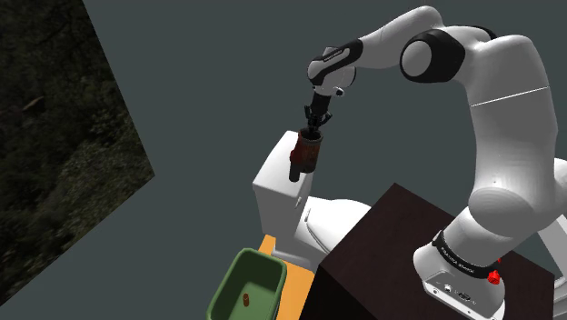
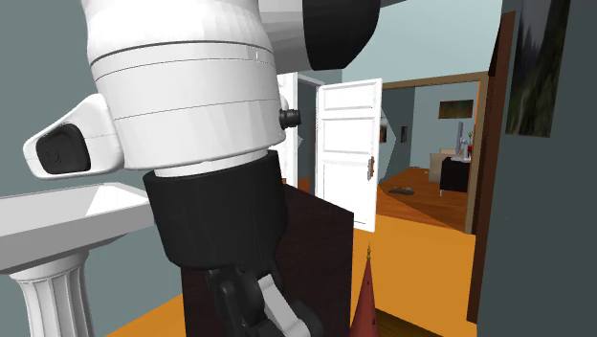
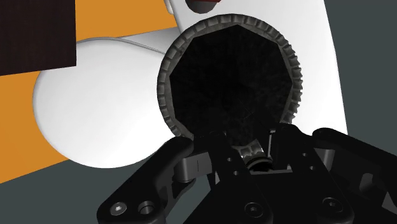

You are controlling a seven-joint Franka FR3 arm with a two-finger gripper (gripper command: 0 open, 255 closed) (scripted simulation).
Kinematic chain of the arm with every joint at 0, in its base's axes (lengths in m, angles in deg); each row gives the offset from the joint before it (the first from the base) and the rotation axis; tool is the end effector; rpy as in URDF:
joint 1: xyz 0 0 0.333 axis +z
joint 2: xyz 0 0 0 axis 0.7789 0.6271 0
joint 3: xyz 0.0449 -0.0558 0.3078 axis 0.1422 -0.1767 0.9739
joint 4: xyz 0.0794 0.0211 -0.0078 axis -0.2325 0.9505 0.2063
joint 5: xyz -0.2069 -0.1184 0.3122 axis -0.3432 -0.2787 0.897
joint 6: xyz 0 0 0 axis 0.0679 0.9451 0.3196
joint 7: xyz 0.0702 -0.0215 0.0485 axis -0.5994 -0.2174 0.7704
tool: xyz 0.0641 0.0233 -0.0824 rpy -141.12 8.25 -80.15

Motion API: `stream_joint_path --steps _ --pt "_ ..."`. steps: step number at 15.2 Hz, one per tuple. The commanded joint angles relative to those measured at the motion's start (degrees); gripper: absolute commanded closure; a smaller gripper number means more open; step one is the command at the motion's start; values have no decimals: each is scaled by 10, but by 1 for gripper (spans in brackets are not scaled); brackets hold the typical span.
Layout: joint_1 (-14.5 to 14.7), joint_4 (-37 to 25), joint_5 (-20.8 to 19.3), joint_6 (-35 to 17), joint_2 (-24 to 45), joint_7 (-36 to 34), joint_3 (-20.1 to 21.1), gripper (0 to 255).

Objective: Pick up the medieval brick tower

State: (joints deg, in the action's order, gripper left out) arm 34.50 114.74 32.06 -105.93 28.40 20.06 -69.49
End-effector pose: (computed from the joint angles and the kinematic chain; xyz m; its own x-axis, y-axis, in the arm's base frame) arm 0.6678 -0.2329 0.2366 0.1659 -0.9726 -0.1629 -0.9861 -0.1648 -0.0200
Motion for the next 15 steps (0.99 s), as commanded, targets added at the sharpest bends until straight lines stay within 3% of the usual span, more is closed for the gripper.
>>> stream_joint_path --steps 1,6,15 --pt "0 0 0 0 0 0 0 255" --pt "0 0 0 0 0 0 0 255" --pt "1 -9 -6 46 -38 -9 -4 255"
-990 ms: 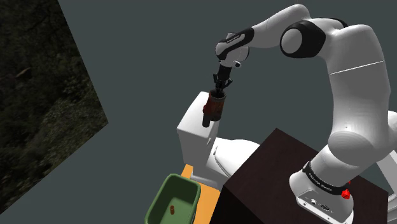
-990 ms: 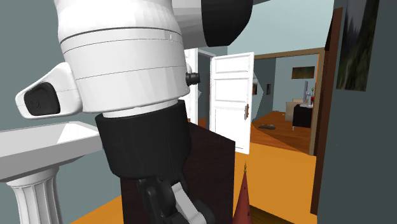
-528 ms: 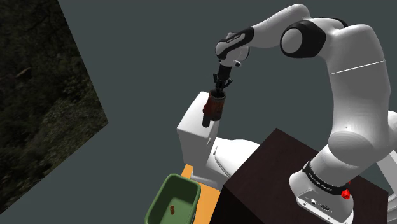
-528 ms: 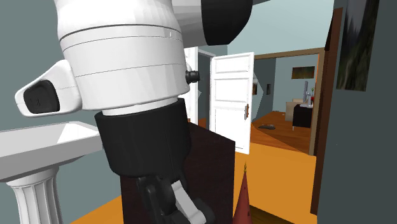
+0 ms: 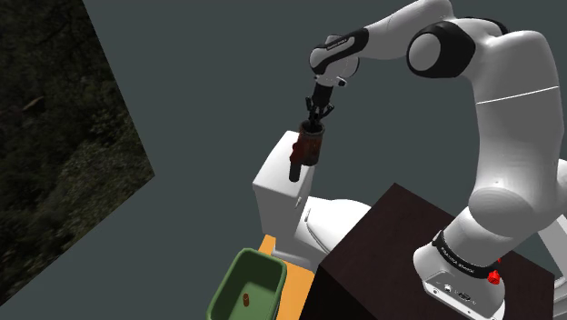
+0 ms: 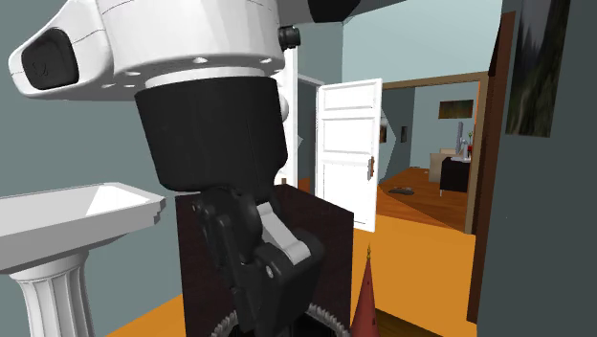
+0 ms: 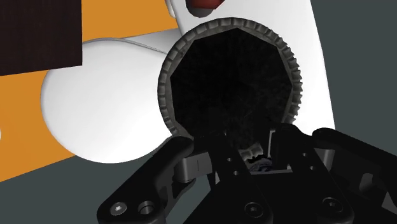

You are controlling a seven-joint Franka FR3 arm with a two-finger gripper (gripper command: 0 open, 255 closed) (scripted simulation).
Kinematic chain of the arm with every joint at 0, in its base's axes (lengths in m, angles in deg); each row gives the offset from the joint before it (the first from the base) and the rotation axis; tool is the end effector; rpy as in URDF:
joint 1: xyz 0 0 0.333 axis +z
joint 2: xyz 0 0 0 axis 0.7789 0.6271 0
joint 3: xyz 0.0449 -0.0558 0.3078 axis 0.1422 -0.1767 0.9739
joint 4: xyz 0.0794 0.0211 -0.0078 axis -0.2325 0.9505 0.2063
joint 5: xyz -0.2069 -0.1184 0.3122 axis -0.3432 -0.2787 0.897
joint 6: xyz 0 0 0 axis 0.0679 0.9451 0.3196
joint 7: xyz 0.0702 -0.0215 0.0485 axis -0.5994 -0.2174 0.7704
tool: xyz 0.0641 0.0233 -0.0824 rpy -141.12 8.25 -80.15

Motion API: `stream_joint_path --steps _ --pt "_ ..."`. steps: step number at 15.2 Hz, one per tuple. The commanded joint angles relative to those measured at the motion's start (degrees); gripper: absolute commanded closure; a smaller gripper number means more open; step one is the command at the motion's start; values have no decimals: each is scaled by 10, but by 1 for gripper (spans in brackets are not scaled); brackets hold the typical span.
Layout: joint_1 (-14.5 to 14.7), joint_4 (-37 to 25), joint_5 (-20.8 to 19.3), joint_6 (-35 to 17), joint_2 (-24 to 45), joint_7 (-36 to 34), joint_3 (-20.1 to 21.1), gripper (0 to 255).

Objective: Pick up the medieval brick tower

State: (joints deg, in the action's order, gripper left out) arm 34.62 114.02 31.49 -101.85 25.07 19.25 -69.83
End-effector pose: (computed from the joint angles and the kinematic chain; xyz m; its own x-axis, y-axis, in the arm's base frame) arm 0.6676 -0.2329 0.2777 0.1657 -0.9725 -0.1635 -0.9861 -0.1649 -0.0186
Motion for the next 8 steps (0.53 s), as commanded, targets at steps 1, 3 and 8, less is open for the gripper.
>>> stream_joint_path --steps 1,3,8 --pt "0 -3 -1 11 -8 -2 -1 255" --pt "1 -7 -3 22 -16 -4 -1 255" --pt "1 -15 -5 40 -26 -8 -2 255"
